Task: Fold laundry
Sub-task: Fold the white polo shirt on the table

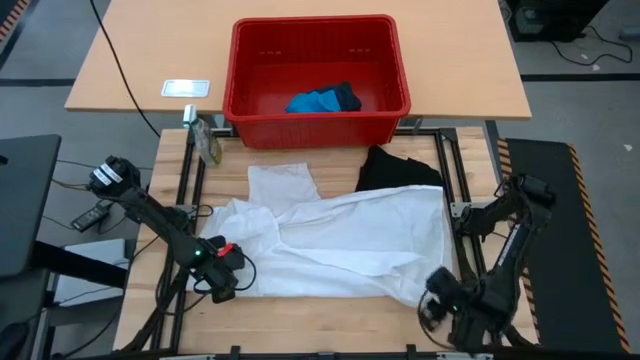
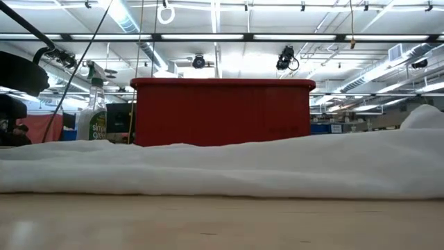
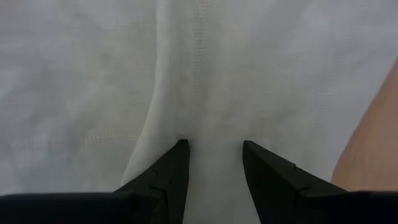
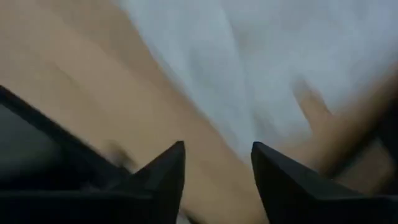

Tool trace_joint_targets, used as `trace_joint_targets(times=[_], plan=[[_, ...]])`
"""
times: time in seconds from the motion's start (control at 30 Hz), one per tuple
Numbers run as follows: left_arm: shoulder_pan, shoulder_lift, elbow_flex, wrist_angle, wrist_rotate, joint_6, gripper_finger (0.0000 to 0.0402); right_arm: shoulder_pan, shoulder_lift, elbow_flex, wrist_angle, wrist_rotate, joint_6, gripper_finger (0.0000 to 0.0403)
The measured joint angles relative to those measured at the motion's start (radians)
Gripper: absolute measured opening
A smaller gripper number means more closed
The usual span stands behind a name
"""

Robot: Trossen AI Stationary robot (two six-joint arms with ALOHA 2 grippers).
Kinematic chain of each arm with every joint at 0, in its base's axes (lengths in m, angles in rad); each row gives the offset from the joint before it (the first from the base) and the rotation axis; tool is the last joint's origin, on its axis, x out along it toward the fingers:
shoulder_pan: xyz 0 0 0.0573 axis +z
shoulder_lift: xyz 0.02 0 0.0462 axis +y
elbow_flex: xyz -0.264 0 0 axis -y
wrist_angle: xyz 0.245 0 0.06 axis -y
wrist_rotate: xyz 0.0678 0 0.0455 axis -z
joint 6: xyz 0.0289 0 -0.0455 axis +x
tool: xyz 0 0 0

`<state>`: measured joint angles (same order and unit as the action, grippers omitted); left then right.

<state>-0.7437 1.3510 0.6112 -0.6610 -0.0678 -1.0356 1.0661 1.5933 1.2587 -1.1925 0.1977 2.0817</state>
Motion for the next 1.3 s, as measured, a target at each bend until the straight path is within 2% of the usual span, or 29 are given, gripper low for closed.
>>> trace_joint_targets(times=[0.07, 0.17, 0.37, 0.47, 0.7, 0.8, 0.93, 0.97, 1.1, 1.3], plan=[[0.0, 0.0, 0.0, 0.0, -0.003, 0.0, 0.0155, -0.034, -0.025, 0.0, -0.036, 0.123, 0.011, 0.02], [0.0, 0.0, 0.0, 0.004, -0.009, -0.001, 0.0155, -0.099, -0.059, -0.043, -0.044, 0.143, 0.001, 0.0198], [0.01, -0.001, 0.002, 0.005, -0.015, 0.007, 0.0155, -0.211, -0.13, -0.304, 0.316, 0.142, -0.084, 0.0185], [0.018, -0.002, 0.002, 0.007, -0.016, 0.007, 0.0155, -0.243, -0.148, -0.418, 0.431, 0.138, -0.095, 0.0183], [0.029, -0.002, 0.004, 0.007, -0.017, -0.001, 0.0155, -0.295, -0.168, -0.543, 0.678, 0.123, -0.276, 0.0181], [0.029, -0.002, 0.004, 0.007, -0.019, -0.005, 0.0155, -0.323, -0.149, -0.551, 0.703, 0.066, -0.343, 0.0148], [0.029, -0.002, 0.004, 0.006, -0.02, -0.019, 0.0155, -0.341, -0.15, -0.537, 0.709, 0.055, -0.42, 0.0036], [0.029, -0.003, 0.004, 0.006, -0.02, -0.021, 0.0155, -0.347, -0.159, -0.532, 0.698, 0.039, -0.43, 0.0019], [0.029, -0.003, 0.004, -0.002, -0.021, -0.044, 0.0155, -0.364, -0.207, -0.438, 0.495, -0.037, -0.376, 0.0007], [0.03, -0.003, 0.006, 0.003, -0.03, -0.046, 0.0155, -0.378, -0.248, -0.223, -0.099, -0.062, -0.337, 0.0004]])
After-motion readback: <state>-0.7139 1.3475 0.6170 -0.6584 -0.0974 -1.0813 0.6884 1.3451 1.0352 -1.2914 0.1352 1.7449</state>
